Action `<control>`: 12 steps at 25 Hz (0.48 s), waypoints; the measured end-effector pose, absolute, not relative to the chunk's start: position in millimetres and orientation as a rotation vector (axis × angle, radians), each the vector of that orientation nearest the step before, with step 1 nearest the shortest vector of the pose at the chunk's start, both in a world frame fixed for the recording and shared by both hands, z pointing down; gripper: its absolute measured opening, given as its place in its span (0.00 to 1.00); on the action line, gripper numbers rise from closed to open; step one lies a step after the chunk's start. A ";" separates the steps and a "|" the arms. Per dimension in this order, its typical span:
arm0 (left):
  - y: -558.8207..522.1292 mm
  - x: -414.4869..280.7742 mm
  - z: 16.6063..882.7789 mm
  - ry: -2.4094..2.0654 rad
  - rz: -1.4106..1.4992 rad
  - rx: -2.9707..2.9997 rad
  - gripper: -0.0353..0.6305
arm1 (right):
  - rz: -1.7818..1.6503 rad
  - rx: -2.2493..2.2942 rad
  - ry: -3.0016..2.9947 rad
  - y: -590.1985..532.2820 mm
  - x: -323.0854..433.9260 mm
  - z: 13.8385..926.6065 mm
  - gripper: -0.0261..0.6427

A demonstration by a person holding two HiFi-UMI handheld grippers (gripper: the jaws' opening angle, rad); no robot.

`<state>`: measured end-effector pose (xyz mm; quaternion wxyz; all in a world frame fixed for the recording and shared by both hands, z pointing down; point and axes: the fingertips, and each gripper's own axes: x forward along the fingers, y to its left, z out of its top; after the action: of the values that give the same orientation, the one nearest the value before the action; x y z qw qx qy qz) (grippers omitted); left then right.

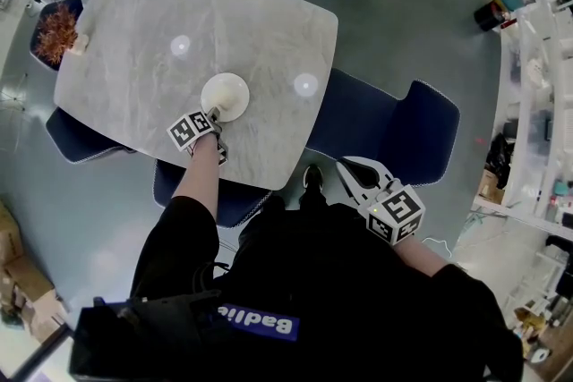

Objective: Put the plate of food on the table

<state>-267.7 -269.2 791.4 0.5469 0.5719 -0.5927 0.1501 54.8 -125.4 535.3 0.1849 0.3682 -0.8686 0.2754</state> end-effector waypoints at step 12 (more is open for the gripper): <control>-240.0 -256.9 761.4 -1.398 0.372 1.480 0.27 | 0.736 0.993 -2.525 -130.1 42.2 524.6 0.06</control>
<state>-256.9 -240.0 761.4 0.5110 0.6147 -0.5806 0.1544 42.2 -130.1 524.6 0.1644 0.3484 -0.8859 0.2582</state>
